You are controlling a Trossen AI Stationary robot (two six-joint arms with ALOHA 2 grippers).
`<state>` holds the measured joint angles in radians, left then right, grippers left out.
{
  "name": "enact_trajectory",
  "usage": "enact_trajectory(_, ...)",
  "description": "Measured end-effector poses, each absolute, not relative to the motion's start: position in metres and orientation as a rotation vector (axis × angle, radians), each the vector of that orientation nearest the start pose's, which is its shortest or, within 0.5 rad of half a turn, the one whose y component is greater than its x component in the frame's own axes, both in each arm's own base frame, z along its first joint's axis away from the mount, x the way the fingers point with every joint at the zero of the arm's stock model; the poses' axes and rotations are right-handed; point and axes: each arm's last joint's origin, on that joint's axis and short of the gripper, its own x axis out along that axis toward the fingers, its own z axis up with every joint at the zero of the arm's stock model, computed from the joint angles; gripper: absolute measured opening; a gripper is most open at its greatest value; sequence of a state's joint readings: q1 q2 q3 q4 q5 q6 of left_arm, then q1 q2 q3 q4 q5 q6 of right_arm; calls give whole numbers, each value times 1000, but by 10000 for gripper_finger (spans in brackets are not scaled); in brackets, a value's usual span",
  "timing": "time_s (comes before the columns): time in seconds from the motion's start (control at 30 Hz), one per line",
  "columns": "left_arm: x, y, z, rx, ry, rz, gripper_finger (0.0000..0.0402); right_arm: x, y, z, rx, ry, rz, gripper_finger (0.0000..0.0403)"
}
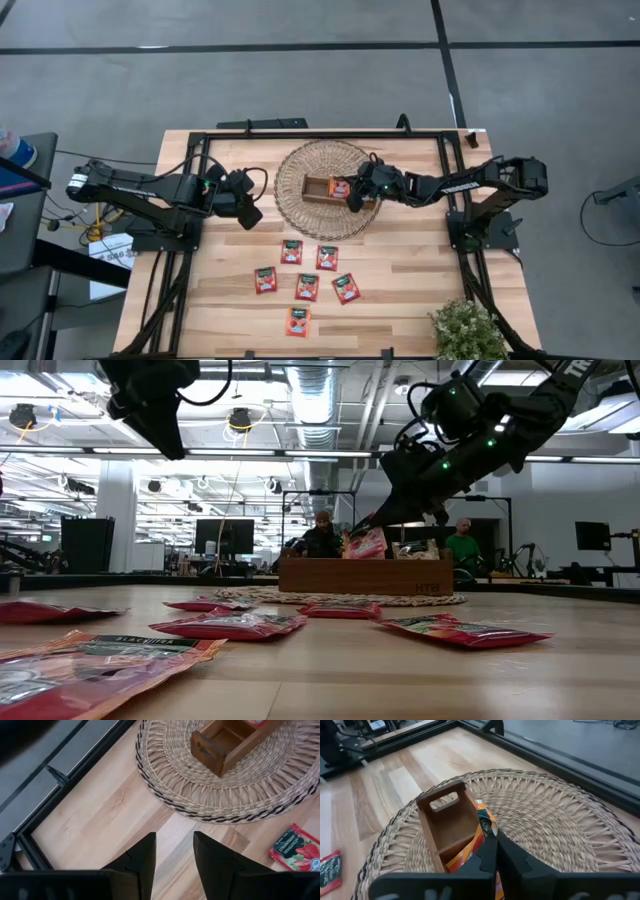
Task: Pick & Place Tea
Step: Put the left orange tea bag into the middle slot of the wooden organizer
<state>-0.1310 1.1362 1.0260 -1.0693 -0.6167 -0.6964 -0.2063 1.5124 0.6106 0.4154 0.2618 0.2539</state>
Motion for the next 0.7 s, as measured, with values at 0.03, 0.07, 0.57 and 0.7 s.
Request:
enact_trajectory(0.03, 195, -9, 291, -181, 886, 773, 124, 281, -65, 167, 230, 430, -515, 0)
enact_trajectory(0.07, 195, -9, 291, -182, 884, 773, 124, 281, -64, 167, 228, 431, -512, 0)
enact_trajectory(0.57, 195, -9, 292, -185, 878, 772, 124, 281, -59, 165, 223, 455, -498, 0)
enact_trajectory(0.7, 196, -9, 292, -185, 870, 766, 124, 281, -59, 165, 223, 454, -498, 0)
